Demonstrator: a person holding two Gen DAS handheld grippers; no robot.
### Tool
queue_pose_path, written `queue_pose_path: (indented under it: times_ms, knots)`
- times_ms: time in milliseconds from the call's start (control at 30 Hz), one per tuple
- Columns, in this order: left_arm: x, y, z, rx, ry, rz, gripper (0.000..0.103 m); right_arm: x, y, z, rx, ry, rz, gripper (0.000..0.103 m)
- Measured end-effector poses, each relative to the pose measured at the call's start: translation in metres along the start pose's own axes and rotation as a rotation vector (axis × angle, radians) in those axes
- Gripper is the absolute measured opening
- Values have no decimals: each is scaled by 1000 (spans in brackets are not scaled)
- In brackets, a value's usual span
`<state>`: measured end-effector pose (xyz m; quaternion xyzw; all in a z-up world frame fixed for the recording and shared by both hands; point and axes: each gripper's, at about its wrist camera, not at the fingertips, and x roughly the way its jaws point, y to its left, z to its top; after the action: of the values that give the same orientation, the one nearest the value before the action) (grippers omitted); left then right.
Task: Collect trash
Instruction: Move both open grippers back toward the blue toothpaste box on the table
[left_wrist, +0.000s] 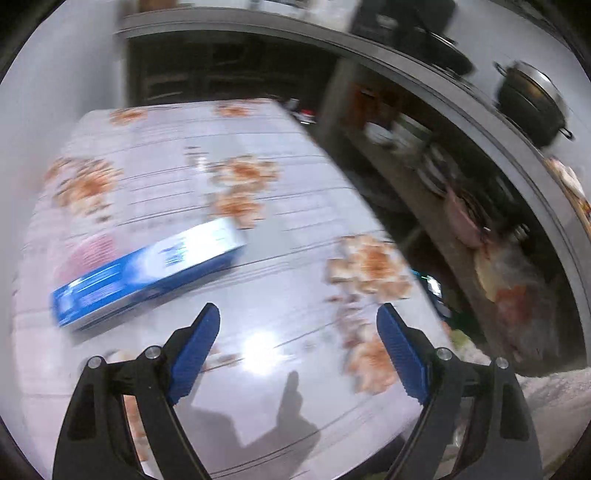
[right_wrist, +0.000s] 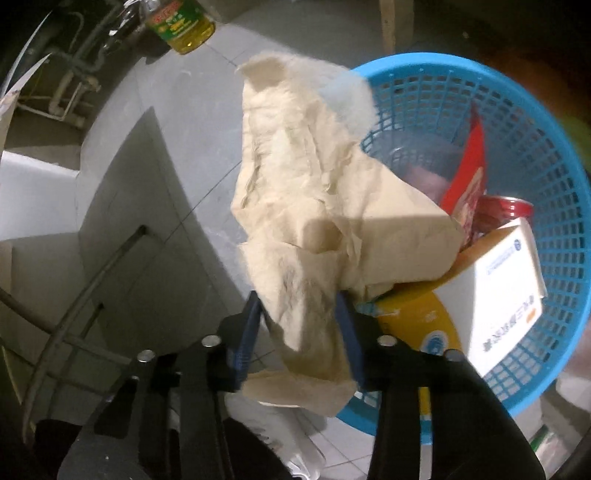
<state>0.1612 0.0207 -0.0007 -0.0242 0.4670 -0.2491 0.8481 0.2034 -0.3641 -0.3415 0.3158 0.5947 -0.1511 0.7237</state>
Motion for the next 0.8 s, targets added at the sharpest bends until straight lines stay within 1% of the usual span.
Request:
queue_pose_path:
  times_ms: [33, 67, 133, 167, 200, 267, 300, 333, 433, 467, 533, 567, 633, 667, 700, 733, 767, 800]
  knots:
    - [-2, 9, -1, -17, -3, 17, 85, -1, 0, -2, 5, -1, 12, 25]
    - [-4, 16, -1, -33, -5, 27, 85, -2, 0, -3, 13, -3, 22, 18]
    - [-10, 29, -2, -67, -20, 37, 85, -13, -1, -6, 33, -35, 42, 10]
    - [-12, 34, -2, -77, -30, 38, 85, -18, -2, -8, 44, -48, 48, 1]
    - [-15, 39, -2, -84, -39, 36, 85, -20, -1, -7, 63, -63, 48, 0]
    - [-20, 45, 0, -91, -66, 34, 85, -39, -11, -11, 110, -121, 75, 0]
    - [-21, 47, 1, -89, -80, 34, 85, -54, -19, -14, 131, -169, 74, 0]
    - [-22, 47, 3, -85, -88, 35, 85, -62, -23, -15, 142, -194, 71, 0]
    - [-26, 50, 4, -74, -110, 51, 85, -95, -48, -20, 191, -297, 3, 0]
    - [-24, 50, 5, -75, -110, 57, 85, -98, -56, -20, 210, -307, -6, 0]
    - [-24, 55, 4, -86, -112, 67, 85, -96, -77, -20, 275, -295, -24, 1]
    - [-24, 57, 4, -92, -112, 69, 85, -94, -86, -22, 297, -277, -31, 5]
    - [-22, 63, 2, -117, -110, 71, 85, -77, -95, -22, 318, -206, -73, 9]
    - [-22, 65, 1, -129, -110, 71, 85, -70, -99, -23, 320, -172, -110, 24]
    - [-22, 67, 0, -139, -111, 70, 85, -66, -100, -24, 316, -156, -135, 44]
    - [-21, 68, 0, -147, -113, 69, 85, -65, -101, -25, 311, -157, -164, 53]
    - [-21, 69, -1, -151, -116, 70, 85, -68, -101, -28, 310, -176, -190, 58]
    - [-21, 70, -1, -153, -118, 71, 84, -71, -101, -30, 306, -197, -202, 59]
